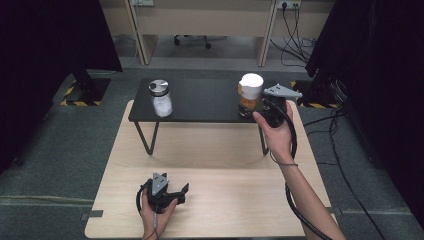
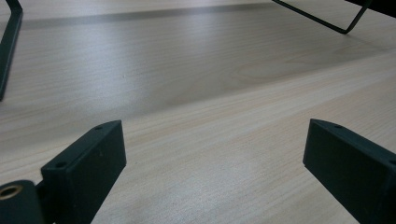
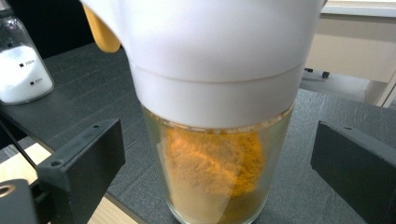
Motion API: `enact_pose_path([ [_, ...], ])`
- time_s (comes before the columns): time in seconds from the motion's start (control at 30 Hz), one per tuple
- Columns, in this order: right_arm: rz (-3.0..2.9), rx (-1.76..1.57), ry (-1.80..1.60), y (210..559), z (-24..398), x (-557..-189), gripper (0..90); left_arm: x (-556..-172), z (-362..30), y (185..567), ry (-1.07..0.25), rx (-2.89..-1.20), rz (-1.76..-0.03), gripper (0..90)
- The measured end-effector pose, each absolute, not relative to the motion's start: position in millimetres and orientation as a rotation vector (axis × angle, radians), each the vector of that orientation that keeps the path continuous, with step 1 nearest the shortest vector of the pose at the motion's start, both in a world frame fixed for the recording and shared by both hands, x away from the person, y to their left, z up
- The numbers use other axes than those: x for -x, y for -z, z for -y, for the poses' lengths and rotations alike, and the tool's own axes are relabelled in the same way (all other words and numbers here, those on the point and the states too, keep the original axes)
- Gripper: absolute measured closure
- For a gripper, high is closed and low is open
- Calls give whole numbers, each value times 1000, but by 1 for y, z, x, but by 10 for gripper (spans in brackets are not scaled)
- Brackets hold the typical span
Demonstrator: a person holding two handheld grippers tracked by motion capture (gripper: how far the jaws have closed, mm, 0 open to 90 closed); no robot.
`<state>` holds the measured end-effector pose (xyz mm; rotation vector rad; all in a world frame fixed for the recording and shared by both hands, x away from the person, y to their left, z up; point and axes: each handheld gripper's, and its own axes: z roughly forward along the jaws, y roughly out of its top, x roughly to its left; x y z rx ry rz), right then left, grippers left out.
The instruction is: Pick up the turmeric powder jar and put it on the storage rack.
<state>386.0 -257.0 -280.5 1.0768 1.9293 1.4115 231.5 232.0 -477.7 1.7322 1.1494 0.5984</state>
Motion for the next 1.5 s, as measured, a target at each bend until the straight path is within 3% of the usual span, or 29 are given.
enact_pose_path([
  [1.2,-1920,-999,-1381,305,281,-330,32,-231,-232,478,-602,-1733,-1148,52],
  [1.5,-1977,-990,-1354,328,281,-309,32,-231,-232,477,-600,-1737,-1149,52],
])
